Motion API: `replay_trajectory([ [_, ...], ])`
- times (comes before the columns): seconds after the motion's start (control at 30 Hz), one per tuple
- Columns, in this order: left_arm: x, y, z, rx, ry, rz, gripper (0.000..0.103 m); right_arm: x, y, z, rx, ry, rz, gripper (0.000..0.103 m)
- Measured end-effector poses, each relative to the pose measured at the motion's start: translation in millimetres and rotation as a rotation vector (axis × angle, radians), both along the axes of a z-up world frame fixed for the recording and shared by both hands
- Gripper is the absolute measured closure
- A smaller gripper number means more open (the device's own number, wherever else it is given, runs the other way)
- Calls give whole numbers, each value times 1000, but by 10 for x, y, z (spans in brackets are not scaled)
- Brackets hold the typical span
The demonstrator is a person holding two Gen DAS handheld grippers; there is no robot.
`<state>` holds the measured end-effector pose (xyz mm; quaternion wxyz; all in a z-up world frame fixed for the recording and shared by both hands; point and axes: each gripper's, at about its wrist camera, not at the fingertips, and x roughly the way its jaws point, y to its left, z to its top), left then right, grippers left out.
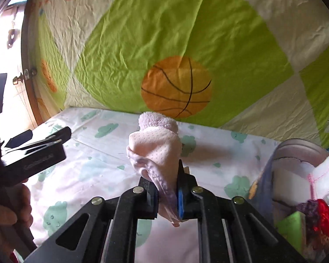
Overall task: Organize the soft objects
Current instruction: 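Grasp the fuzzy pink sock with the left tool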
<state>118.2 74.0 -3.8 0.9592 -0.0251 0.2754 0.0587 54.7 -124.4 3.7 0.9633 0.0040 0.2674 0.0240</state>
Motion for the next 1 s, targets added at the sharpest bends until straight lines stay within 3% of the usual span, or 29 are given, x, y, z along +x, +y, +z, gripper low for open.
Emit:
replay_trajectory([
  [0.13, -92, -139, 53, 10, -52, -92, 0, -545, -175, 113, -24, -118, -44, 90],
  [0.33, -215, -526, 92, 70, -88, -249, 0, -992, -539, 182, -32, -184, -104, 90],
  [0.53, 145, -1036, 36, -17, 24, -361, 0, -1007, -625, 237, -34, -218, -145, 90],
  [0.7, 681, -1560, -41, 66, 87, -365, 2, -966, -695, 229, -50, -221, -181, 90],
  [0.77, 912, -1718, -100, 55, 126, -362, 7, -949, -734, 220, -31, -210, -192, 90],
  [0.83, 1116, -1829, -183, 38, 179, -355, 22, -926, -768, 208, -16, -194, -199, 90],
  [0.97, 1429, -1968, -443, 65, 376, -333, 24, -895, -775, 181, -9, -174, -197, 90],
  [1.0, 1442, -1927, -433, 31, 371, -329, 35, -887, -770, 171, -9, -171, -195, 90],
])
